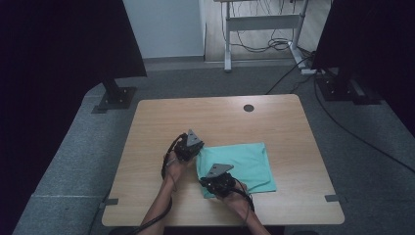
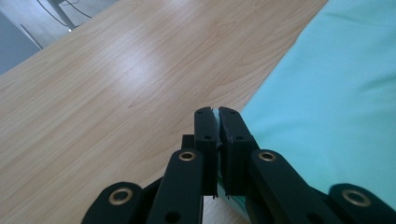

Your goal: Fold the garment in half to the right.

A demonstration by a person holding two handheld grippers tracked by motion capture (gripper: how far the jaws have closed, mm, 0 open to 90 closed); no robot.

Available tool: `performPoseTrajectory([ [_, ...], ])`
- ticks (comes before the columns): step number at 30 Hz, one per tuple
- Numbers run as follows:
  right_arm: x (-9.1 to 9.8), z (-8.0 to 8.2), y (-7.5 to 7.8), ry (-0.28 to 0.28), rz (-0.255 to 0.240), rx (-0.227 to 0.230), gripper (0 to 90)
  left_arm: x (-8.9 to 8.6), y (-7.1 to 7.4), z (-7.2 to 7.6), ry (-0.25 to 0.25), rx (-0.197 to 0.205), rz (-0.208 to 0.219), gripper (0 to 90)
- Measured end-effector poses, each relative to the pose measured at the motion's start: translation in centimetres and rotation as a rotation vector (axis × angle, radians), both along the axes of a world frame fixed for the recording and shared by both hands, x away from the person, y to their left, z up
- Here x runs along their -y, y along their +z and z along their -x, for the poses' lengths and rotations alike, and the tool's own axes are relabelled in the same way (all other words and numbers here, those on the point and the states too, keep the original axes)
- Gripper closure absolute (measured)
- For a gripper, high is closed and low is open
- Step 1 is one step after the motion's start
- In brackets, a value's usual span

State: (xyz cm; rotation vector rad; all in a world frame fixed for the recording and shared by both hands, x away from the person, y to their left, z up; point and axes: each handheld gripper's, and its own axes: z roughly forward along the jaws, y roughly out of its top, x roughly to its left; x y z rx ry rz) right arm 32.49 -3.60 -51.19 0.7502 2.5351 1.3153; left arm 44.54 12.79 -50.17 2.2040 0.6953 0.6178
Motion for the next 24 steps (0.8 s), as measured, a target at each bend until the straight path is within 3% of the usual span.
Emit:
performPoseTrajectory([
  [24, 4.9, 0.2, 0.7, -0.041, -0.008, 0.006, 82.9, 5.1, 0.8, -0.7, -0.064, 0.006, -0.009, 86.6],
])
